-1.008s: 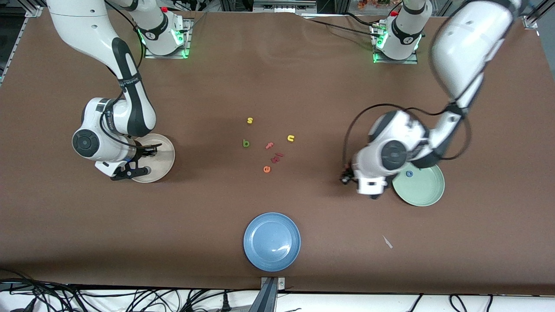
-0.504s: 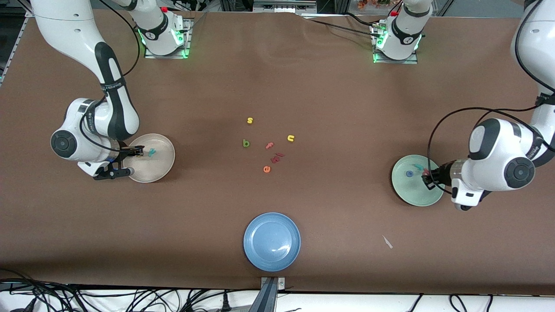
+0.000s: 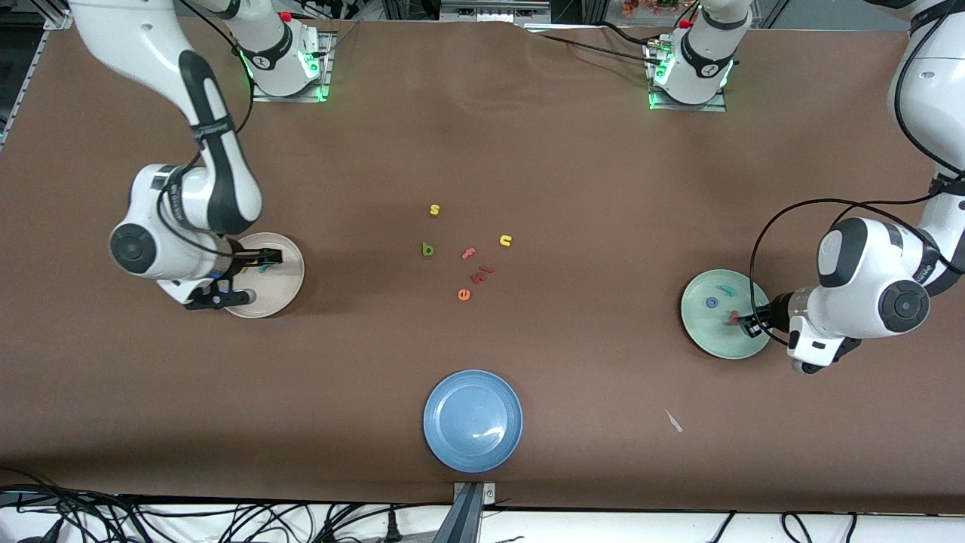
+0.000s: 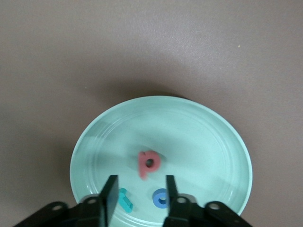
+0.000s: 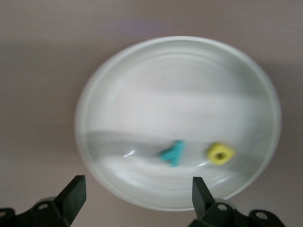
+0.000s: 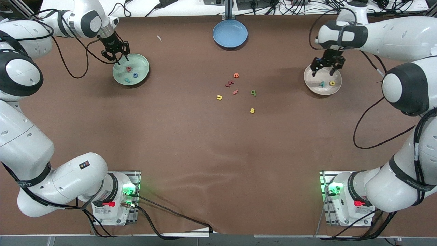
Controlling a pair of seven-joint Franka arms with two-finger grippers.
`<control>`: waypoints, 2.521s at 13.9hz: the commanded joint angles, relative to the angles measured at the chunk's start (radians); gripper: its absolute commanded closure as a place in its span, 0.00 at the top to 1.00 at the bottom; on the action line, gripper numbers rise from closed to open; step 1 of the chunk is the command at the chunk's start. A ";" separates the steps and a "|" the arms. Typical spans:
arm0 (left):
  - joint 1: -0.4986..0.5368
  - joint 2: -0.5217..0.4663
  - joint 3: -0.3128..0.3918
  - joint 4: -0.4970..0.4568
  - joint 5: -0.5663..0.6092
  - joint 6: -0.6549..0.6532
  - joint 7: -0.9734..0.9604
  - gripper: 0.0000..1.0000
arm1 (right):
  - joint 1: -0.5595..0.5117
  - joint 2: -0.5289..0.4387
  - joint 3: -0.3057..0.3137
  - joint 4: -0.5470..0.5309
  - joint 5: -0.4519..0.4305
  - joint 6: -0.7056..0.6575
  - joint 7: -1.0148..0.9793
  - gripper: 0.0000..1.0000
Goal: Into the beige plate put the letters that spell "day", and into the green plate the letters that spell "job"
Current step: 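Drop the p on the green plate while the right gripper drops d, then grasp the green q with the right gripper while the left gripper withdraws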
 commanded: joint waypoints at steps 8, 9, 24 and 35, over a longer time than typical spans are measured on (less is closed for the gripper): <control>0.012 -0.228 -0.008 0.072 -0.024 -0.115 0.287 1.00 | 0.188 -0.029 0.206 -0.003 0.019 0.151 0.508 0.74; 0.012 -0.229 -0.008 0.118 -0.067 -0.169 0.345 0.99 | 0.188 -0.023 0.232 -0.005 0.019 0.185 0.542 0.69; -0.162 -0.329 0.164 0.381 -0.226 -0.533 0.775 0.99 | 0.288 0.141 0.280 -0.014 0.014 0.479 0.674 0.50; -0.506 -0.360 0.599 0.266 -0.386 -0.425 0.817 0.98 | 0.293 0.051 0.213 -0.007 -0.003 0.354 0.647 0.11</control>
